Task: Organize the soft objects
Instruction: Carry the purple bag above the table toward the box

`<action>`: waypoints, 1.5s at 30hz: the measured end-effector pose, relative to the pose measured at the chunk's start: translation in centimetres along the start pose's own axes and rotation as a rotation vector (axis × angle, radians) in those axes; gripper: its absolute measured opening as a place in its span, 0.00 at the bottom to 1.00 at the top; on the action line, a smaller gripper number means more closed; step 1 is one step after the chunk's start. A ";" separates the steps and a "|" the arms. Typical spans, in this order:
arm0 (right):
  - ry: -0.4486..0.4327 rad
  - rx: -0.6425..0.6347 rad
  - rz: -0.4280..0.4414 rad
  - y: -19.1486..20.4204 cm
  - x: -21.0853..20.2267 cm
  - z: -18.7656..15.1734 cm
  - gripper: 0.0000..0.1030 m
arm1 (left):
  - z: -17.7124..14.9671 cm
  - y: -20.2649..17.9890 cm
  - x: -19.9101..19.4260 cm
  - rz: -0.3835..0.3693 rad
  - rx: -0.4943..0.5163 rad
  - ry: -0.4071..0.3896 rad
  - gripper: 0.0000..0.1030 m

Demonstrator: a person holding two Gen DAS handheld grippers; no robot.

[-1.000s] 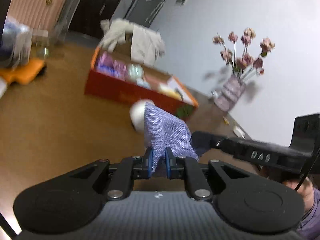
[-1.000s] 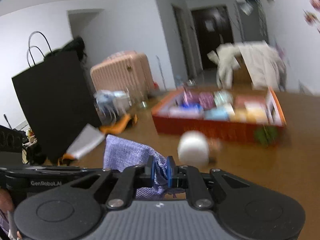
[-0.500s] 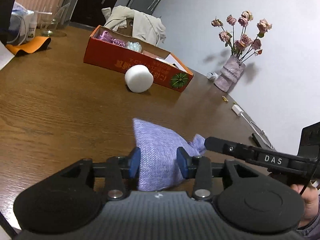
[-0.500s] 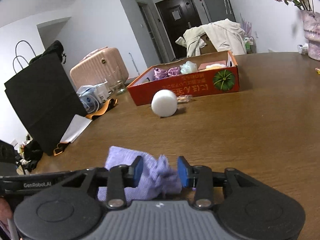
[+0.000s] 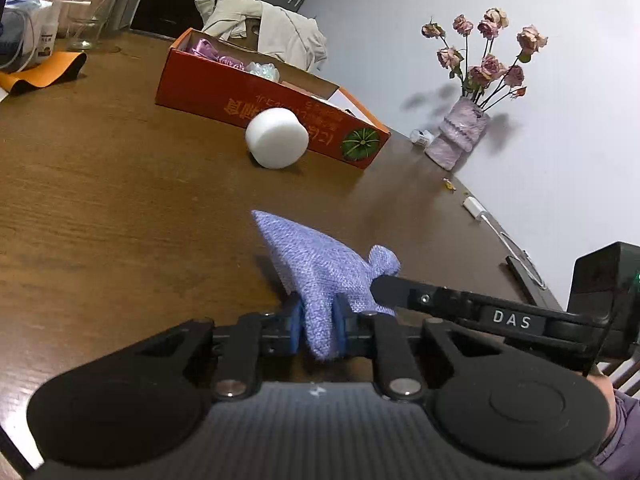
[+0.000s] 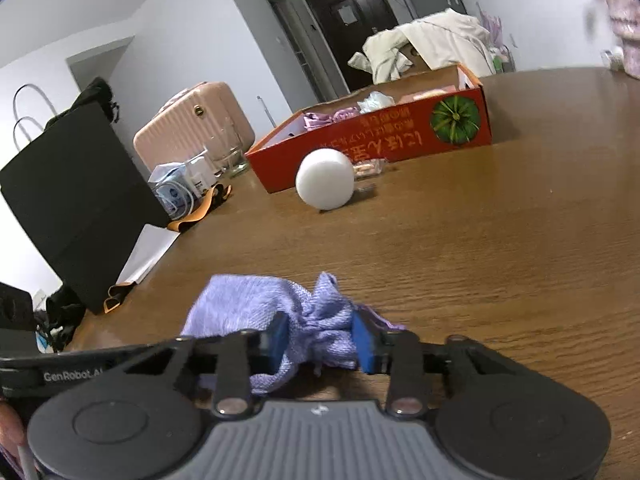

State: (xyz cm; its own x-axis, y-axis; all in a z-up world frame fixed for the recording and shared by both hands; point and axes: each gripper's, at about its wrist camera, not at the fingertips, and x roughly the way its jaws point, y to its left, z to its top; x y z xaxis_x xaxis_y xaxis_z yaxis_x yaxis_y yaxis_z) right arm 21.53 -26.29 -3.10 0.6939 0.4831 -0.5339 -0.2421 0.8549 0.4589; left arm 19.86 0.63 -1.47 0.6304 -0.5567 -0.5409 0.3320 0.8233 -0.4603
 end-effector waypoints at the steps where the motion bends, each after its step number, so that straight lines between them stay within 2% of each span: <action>1: -0.006 0.010 0.000 -0.1 0.0 -0.1 0.27 | 0.1 0.1 0.1 -0.003 -0.005 0.000 0.15; 6: -0.037 -0.002 -0.018 0.6 -1.3 0.2 0.21 | 0.9 -0.6 0.0 -0.007 0.007 0.004 0.11; 9: -0.084 -0.030 -0.011 1.4 -2.6 1.4 0.17 | 2.0 -1.3 -0.8 -0.024 0.037 -0.031 0.11; 11: -0.118 -0.062 -0.021 2.1 -3.3 2.6 0.04 | 3.0 -1.4 -1.4 -0.021 0.044 -0.060 0.11; 16: -0.161 -0.105 -0.019 3.3 -3.8 4.7 0.03 | 5.1 -1.3 -2.8 -0.058 0.052 -0.123 0.10; 19: -0.155 -0.094 -0.010 3.1 -3.6 4.9 0.04 | 5.6 -0.8 -2.4 -0.058 0.040 -0.111 0.09; 22: -0.129 -0.070 -0.012 2.4 -2.6 4.5 0.08 | 5.3 0.6 -0.9 -0.041 0.006 -0.059 0.09; 24: -0.119 -0.054 -0.012 1.9 -1.9 4.3 0.16 | 5.0 1.3 0.1 -0.024 -0.003 -0.031 0.08; 26: -0.095 -0.038 -0.002 1.4 -0.9 4.2 0.39 | 4.8 1.9 1.0 -0.010 -0.011 -0.008 0.08; 28: -0.077 -0.040 -0.009 1.2 0.2 4.1 0.57 | 4.6 2.5 1.6 -0.008 -0.022 0.007 0.08; 33: -0.025 -0.074 -0.113 1.0 3.2 3.3 0.59 | 4.3 3.4 2.5 0.006 -0.015 0.027 0.08; 34: -0.019 -0.068 -0.113 0.8 3.5 3.1 0.60 | 4.3 3.4 2.6 0.005 -0.013 0.027 0.08; 36: -0.004 -0.034 -0.079 0.3 3.9 2.8 0.56 | 4.2 3.5 2.8 0.007 -0.004 0.029 0.08; 38: 0.019 -0.012 -0.031 0.0 4.3 2.6 0.38 | 4.2 3.6 3.0 0.005 -0.002 0.035 0.08; 45: 0.001 -0.033 -0.033 0.6 4.2 2.8 0.24 | 4.4 3.2 3.1 0.007 0.009 0.031 0.08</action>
State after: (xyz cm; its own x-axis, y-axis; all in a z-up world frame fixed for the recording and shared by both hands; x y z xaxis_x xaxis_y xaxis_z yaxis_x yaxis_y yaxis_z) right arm 26.22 -24.33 -3.09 0.7014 0.4549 -0.5487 -0.2413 0.8759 0.4177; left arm 25.92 2.04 -1.50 0.6110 -0.5541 -0.5655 0.3343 0.8280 -0.4501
